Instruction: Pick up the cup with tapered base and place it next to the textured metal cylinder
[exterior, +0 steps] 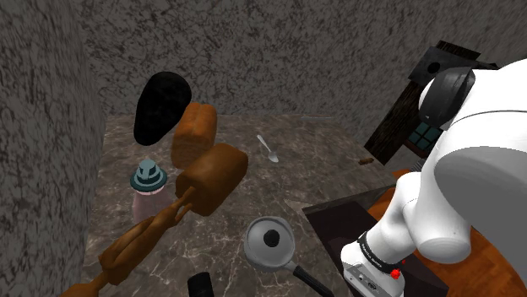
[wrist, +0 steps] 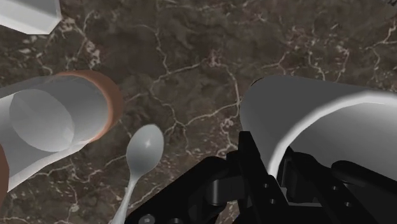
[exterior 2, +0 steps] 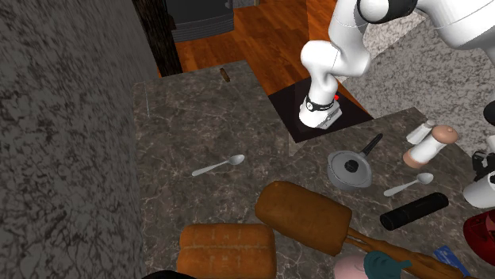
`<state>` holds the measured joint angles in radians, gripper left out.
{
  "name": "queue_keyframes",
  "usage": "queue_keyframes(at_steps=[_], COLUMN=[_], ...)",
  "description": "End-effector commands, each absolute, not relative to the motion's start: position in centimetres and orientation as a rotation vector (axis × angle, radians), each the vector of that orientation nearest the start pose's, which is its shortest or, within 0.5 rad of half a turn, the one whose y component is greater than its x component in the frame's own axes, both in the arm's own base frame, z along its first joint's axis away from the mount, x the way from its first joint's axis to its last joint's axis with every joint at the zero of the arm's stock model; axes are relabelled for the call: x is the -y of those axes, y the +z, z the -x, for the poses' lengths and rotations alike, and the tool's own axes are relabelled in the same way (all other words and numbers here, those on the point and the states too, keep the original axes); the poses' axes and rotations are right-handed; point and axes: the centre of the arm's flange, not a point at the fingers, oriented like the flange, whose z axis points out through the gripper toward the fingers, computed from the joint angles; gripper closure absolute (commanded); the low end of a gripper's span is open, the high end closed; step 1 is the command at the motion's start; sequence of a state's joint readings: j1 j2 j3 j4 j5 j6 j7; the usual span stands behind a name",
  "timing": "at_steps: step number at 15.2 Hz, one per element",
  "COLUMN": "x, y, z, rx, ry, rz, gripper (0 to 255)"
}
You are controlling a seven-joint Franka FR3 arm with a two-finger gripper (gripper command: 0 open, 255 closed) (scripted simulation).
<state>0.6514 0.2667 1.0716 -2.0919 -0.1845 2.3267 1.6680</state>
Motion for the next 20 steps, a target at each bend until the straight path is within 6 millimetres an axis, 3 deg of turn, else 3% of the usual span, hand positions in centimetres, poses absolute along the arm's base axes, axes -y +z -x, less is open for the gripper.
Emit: queue_keyframes(at_steps=[1,2,3,8,12,20], x=[-57.3,-57.3,-57.3,-57.3,-56.8,-56.8], y=[37.0,37.0,37.0,37.0,41.9,41.9], z=[6.7,6.7,6.7,6.7,6.1,6.1], rx=[0.222,0.222,0.222,0.222,0.222,0.222], ry=[0.160,0.160,0.160,0.160,0.160,0.160], rz=[3.023,3.023,3.023,3.023,3.023,3.023], gripper=[255,255,0,0,0,0])
